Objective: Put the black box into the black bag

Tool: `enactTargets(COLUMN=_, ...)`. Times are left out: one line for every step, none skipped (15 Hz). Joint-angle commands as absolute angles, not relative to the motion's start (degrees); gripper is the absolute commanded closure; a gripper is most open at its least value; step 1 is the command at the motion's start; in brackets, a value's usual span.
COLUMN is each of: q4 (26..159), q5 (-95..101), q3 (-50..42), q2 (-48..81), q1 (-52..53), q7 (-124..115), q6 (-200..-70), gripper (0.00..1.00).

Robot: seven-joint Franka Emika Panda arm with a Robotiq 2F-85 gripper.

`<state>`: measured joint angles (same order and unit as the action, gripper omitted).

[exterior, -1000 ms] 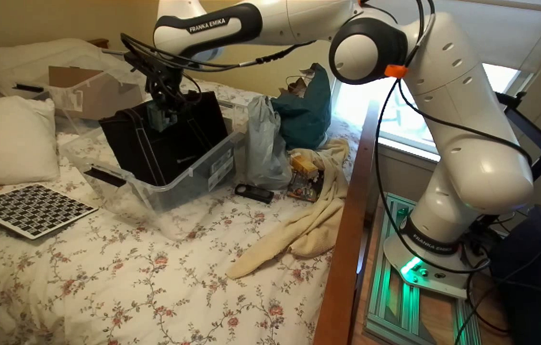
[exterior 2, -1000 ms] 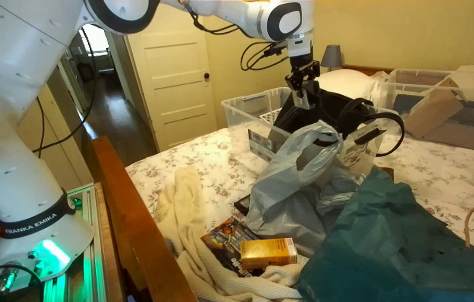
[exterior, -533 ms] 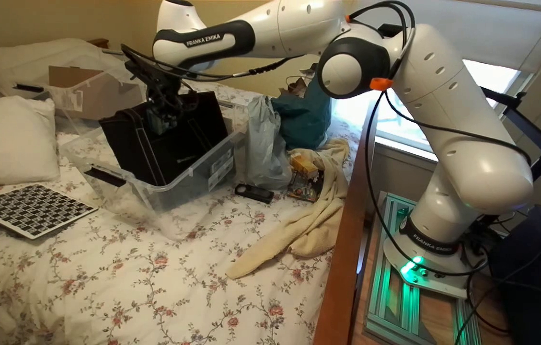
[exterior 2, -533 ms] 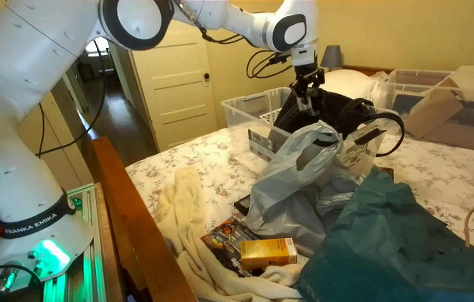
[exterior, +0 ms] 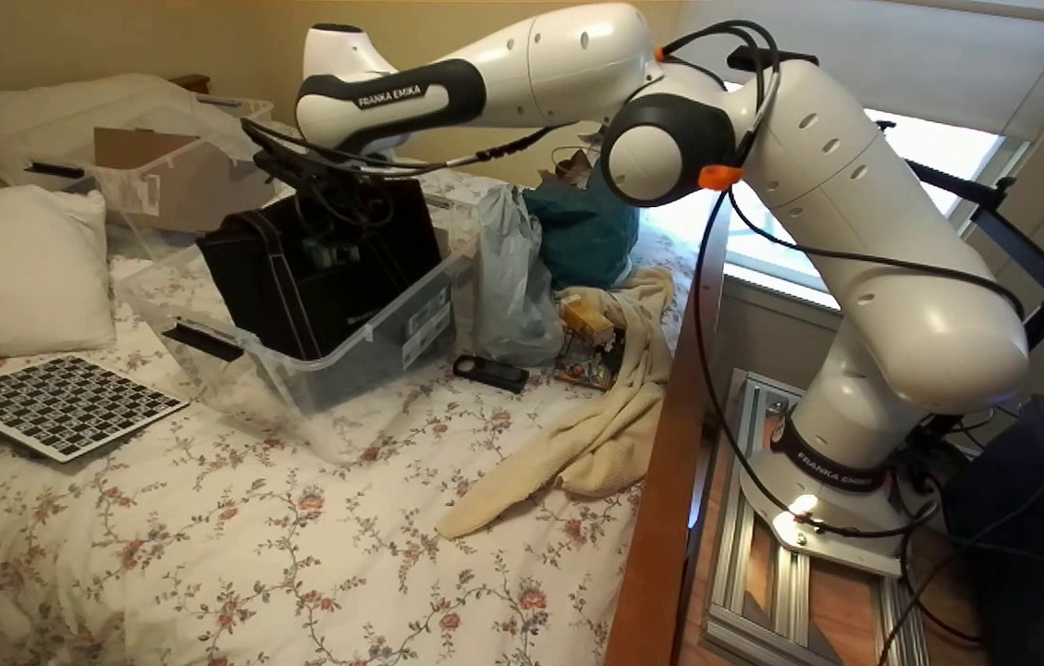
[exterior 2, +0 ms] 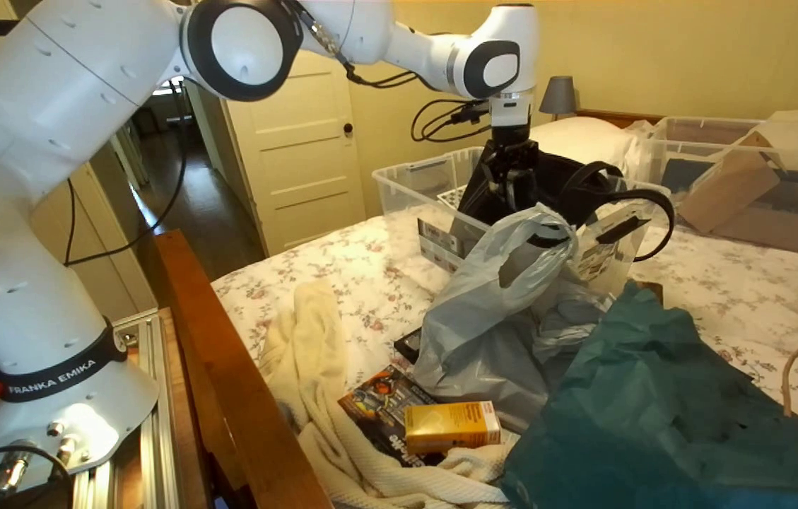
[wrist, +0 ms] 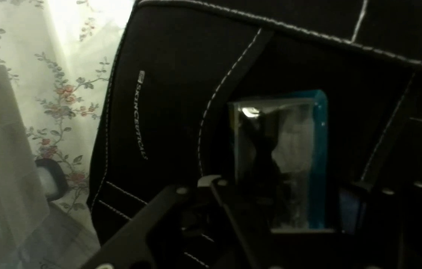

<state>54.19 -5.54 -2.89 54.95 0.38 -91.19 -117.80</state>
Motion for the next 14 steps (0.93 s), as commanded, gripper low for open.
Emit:
enactTargets(q4=49.89, q5=-6.59, q3=-1.85, q2=56.41, q1=-0.60, q7=-86.77, q6=-107.03, gripper=0.86)
enactTargets(q4=49.14, q5=-6.46, q3=-1.87, q2=56.58, q1=-0.62, q7=-85.90, q6=-104.02, gripper=0.86)
enactTargets(q4=48.13, q5=-6.31, q3=-1.94, q2=56.98, q1=-0.51, q7=-85.26, q6=-101.36, gripper=0.86)
enactTargets(q4=47.15, q5=-6.26, q3=-1.79, q2=57.47, q1=-0.39, q7=-84.24, q6=-98.65, gripper=0.86)
enactTargets(q4=46.20, q5=-6.17, q3=-1.74, q2=57.98, q1=-0.24, q7=-83.42, q6=-96.22, gripper=0.86)
enactTargets(q4=45.23, q5=-5.62, q3=-2.22, q2=58.58, q1=0.28, q7=-83.79, q6=-94.59, gripper=0.86)
enactTargets(q4=44.40, q5=-6.05, q3=-2.07, q2=59.04, q1=0.22, q7=-83.74, q6=-93.94, gripper=0.36)
enactTargets(q4=43.92, q5=-6.60, q3=-1.91, q2=59.11, q1=0.07, q7=-84.04, q6=-94.47, gripper=0.35)
enactTargets(q4=43.99, q5=-6.43, q3=-1.41, q2=59.01, q1=-0.25, q7=-84.66, q6=-95.59, gripper=0.28)
enactTargets(q4=43.88, q5=-6.79, q3=-1.28, q2=58.82, q1=-0.45, q7=-84.99, q6=-96.52, gripper=0.22)
enactTargets(q4=44.25, q5=-6.89, q3=-1.40, q2=58.21, q1=-0.52, q7=-85.73, q6=-97.89, gripper=0.14)
enactTargets(q4=44.58, q5=-7.04, q3=-1.35, q2=57.57, q1=-0.68, q7=-85.98, q6=-99.15, gripper=0.08)
enactTargets(q4=44.96, q5=-7.02, q3=-1.42, q2=56.80, q1=-0.72, q7=-86.36, q6=-100.40, gripper=0.01)
enactTargets(q4=45.26, q5=-7.02, q3=-1.46, q2=56.16, q1=-0.77, q7=-86.77, q6=-101.47, gripper=0.00)
